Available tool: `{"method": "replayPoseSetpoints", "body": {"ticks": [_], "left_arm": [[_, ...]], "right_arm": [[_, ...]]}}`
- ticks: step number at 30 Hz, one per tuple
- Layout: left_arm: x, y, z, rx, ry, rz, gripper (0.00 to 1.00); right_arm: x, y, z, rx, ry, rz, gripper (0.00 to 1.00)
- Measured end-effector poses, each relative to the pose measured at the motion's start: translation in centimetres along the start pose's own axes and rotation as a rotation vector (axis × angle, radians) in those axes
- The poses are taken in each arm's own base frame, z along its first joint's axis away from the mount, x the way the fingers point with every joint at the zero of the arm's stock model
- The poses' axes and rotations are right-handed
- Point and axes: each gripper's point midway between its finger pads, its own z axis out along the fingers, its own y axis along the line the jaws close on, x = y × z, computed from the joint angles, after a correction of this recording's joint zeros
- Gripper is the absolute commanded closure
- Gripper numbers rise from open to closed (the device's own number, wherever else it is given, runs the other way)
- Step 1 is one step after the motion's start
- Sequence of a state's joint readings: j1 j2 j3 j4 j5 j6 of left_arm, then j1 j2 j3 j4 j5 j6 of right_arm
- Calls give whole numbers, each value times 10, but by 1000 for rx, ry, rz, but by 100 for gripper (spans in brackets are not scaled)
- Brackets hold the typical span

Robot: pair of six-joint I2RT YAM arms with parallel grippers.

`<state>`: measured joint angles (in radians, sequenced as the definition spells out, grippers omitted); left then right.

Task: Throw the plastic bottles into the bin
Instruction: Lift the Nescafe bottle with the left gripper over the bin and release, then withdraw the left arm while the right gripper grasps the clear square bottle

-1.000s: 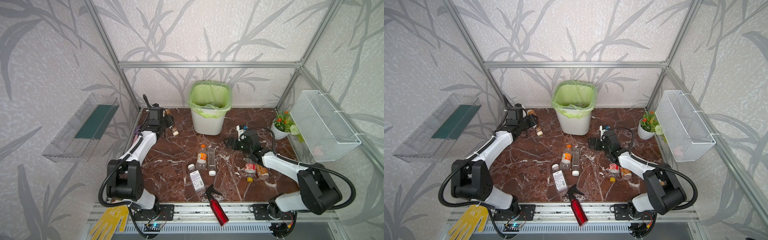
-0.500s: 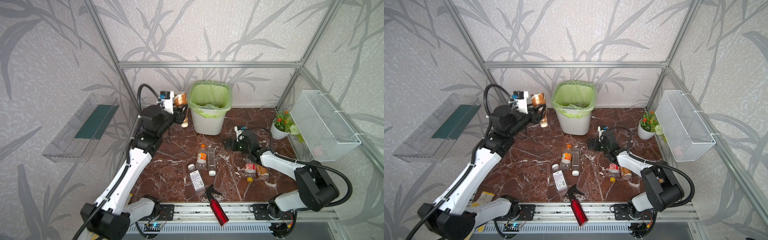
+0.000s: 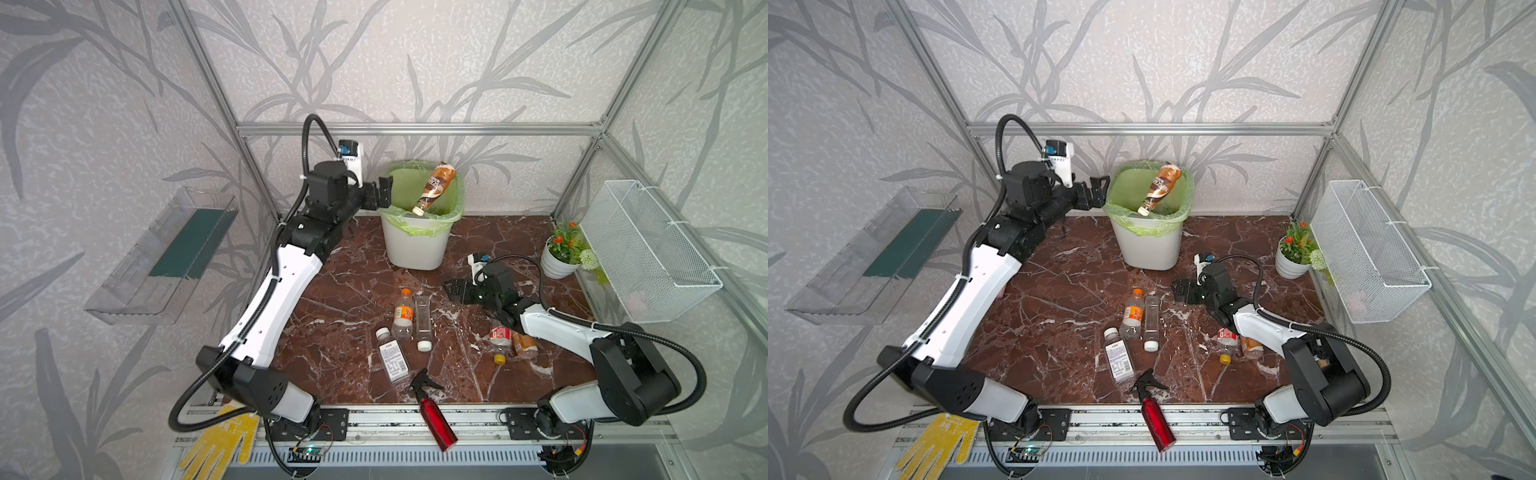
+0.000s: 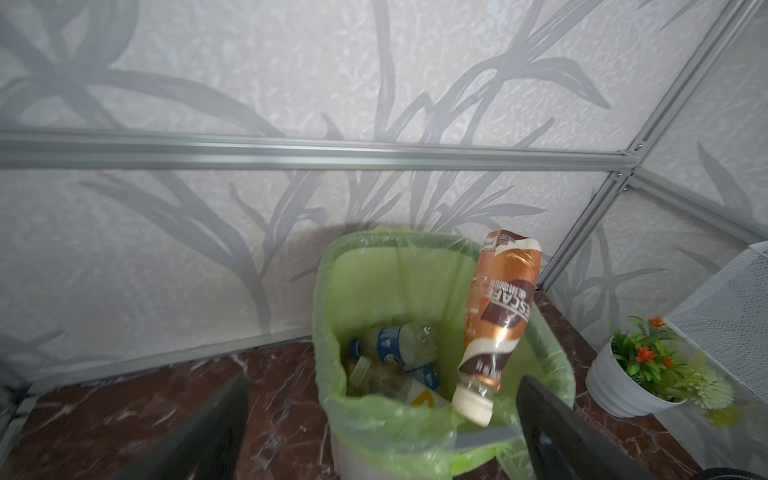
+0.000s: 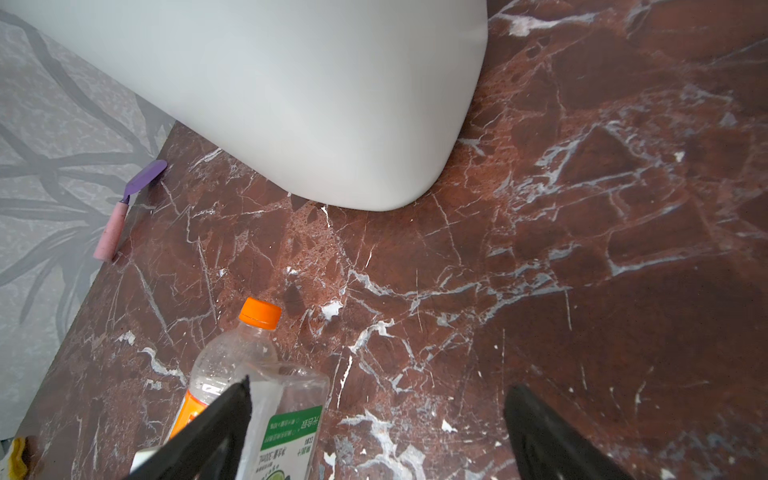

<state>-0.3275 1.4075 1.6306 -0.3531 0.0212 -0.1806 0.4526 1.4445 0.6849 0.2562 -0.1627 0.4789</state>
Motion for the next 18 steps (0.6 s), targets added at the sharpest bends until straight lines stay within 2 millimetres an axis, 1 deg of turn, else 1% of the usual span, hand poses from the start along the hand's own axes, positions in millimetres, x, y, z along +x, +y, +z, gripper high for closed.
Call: {"method": "replayPoseSetpoints", "body": {"ticks": [1, 2, 3, 5, 7, 8, 10, 13, 16, 18], "left_arm": [[8, 18, -15, -43, 5, -21, 1], [11, 36, -30, -92, -3, -47, 1], [12, 51, -41, -131, -14, -67, 1], [10, 87, -69, -234, -47, -117, 1], [15, 109, -85, -302, -61, -155, 1], [22, 117, -90, -324, -49, -169, 1], [41, 127, -90, -351, -9, -196, 1], [78, 147, -84, -393, 85, -244, 1], [108, 169, -80, -440, 164, -294, 1], [122, 177, -80, -457, 197, -313, 1]], "right_arm": [[-1, 0, -1, -1, -2, -1, 5], [-1, 1, -2, -1, -1, -2, 5], [-1, 1, -3, -1, -2, -3, 5], [-1, 2, -5, 1, 1, -3, 5], [-1, 3, -8, 1, 4, -5, 5], [0, 3, -9, 1, 6, -6, 5], [1, 5, -11, 2, 15, -7, 5], [5, 8, -11, 14, 39, -12, 4], [13, 21, -11, 17, 70, -29, 4], [20, 35, -11, 16, 94, -44, 4]]}}
